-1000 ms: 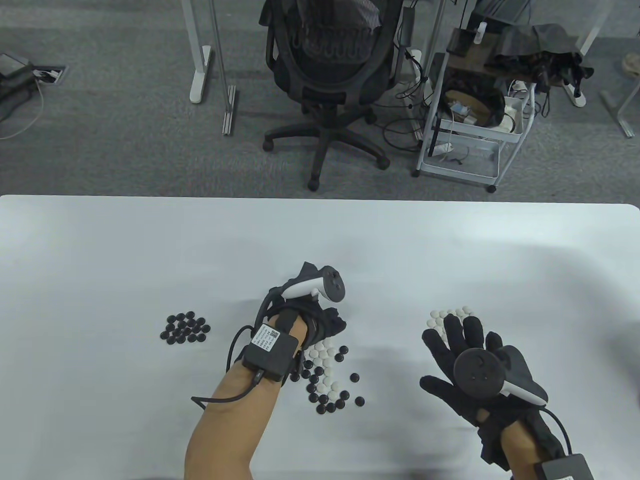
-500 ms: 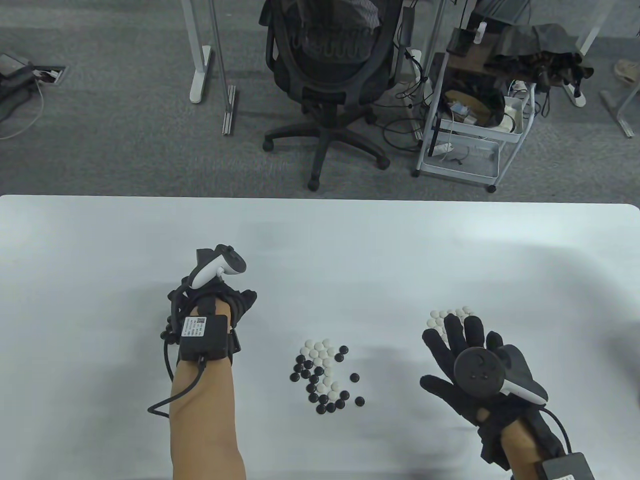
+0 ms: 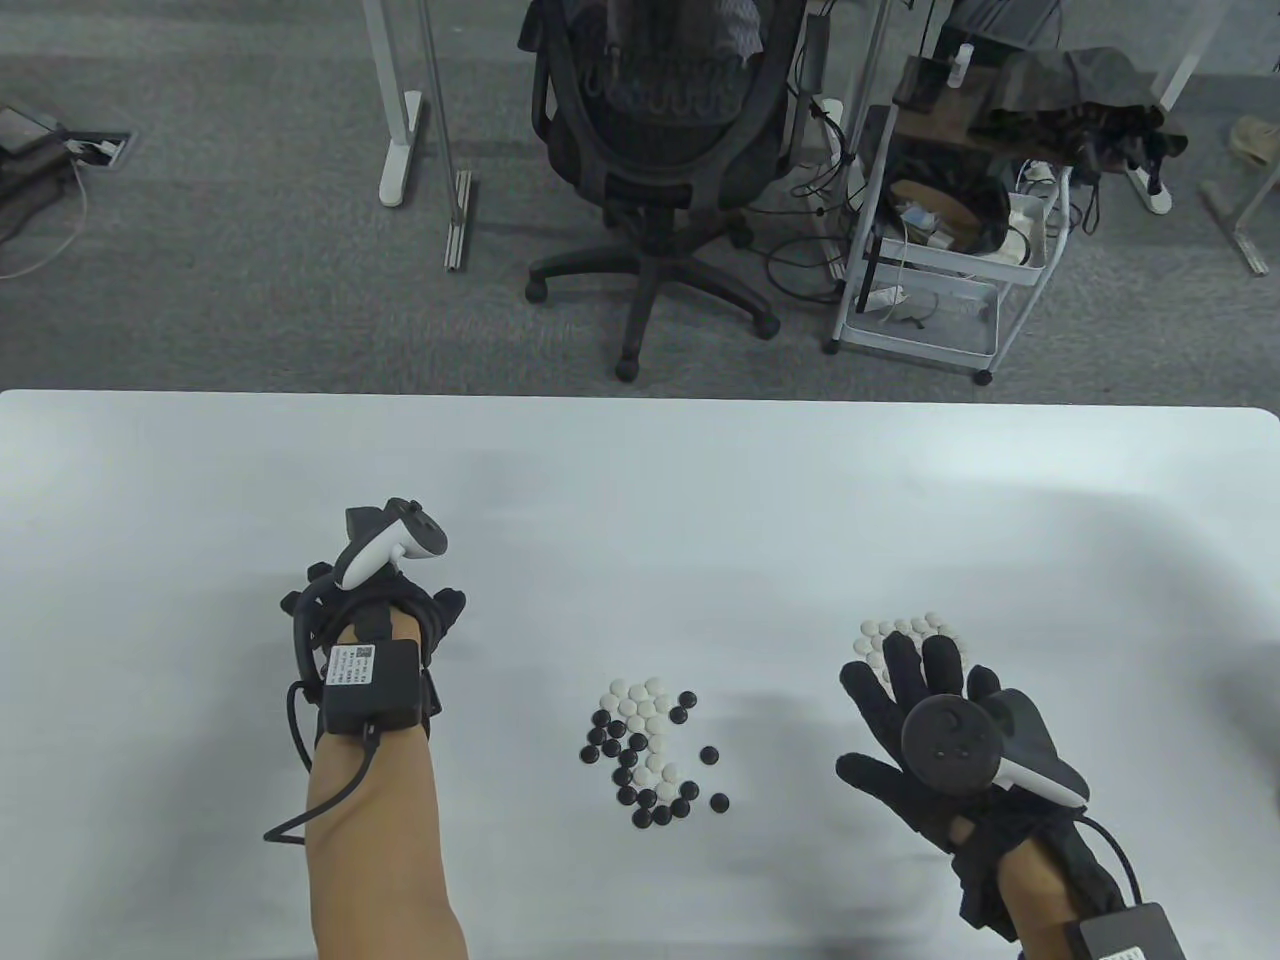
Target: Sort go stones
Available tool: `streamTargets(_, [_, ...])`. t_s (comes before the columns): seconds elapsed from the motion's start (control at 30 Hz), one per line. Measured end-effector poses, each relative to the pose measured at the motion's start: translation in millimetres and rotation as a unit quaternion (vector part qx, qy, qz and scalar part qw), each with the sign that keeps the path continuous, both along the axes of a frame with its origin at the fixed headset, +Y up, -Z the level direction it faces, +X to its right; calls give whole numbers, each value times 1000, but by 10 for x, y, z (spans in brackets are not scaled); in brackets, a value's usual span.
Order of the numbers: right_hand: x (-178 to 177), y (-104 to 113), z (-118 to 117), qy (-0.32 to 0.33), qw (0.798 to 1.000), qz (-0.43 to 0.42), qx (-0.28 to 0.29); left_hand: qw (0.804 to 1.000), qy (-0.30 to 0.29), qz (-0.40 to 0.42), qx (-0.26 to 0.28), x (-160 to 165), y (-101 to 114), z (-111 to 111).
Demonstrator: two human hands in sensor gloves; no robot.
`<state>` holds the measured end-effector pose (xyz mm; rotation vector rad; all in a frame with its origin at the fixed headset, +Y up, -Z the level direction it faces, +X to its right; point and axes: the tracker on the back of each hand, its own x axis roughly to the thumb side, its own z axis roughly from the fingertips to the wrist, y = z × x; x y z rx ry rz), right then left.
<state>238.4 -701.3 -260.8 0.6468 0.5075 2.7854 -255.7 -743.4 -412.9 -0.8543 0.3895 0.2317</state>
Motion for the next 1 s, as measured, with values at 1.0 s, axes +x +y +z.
streamTargets(1.0, [-8, 23, 17, -2, 1000, -4, 12, 922, -382, 58, 31, 1867, 362, 479])
